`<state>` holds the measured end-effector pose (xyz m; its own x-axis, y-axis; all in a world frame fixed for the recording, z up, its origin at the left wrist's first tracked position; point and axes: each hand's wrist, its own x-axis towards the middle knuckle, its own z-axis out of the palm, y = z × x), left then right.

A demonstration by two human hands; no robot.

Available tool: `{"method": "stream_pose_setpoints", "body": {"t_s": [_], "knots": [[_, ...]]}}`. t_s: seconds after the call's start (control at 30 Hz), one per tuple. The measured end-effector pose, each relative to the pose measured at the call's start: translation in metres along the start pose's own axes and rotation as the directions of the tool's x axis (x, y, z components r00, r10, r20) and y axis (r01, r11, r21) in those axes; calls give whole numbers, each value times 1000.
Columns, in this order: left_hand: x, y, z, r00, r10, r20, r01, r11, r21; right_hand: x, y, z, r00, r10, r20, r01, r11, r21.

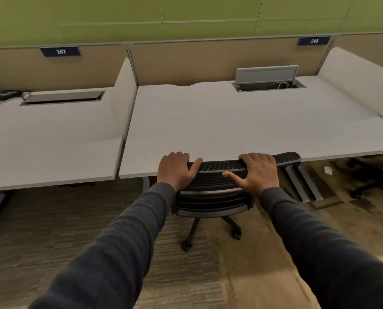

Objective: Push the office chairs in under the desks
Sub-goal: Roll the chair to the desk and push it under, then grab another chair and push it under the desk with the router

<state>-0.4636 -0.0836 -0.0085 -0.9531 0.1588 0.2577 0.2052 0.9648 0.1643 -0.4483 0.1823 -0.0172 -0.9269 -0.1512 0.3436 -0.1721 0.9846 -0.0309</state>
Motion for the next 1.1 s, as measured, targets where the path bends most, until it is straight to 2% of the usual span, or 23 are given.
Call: {"method": "stream_pose_setpoints", "body": {"t_s": [0.1, 0.23, 0.33, 0.57, 0.83, 1.1], "knots": [[-17, -5, 1, 999, 32, 7, -33, 999, 37, -21, -18, 6, 997, 74, -11, -74, 997, 8], [-56, -14, 1, 991, 70, 113, -73, 997, 25, -43, -51, 8, 987, 154, 42, -154, 988, 0], [-101, -27, -4, 989, 103, 102, -101, 995, -21, -66, -91, 5, 983, 164, 79, -167, 985, 38], [-214, -107, -47, 989, 0, 147, -5, 999, 34, -140, -220, -6, 973, 142, 185, -165, 979, 116], [-370, -249, -127, 985, -133, 115, 121, 987, 103, -214, -418, -29, 974, 26, 223, -77, 972, 223], [-498, -362, -184, 951, -303, 56, 289, 942, 173, -253, -593, -51, 955, -191, 225, 116, 945, 306]]}}
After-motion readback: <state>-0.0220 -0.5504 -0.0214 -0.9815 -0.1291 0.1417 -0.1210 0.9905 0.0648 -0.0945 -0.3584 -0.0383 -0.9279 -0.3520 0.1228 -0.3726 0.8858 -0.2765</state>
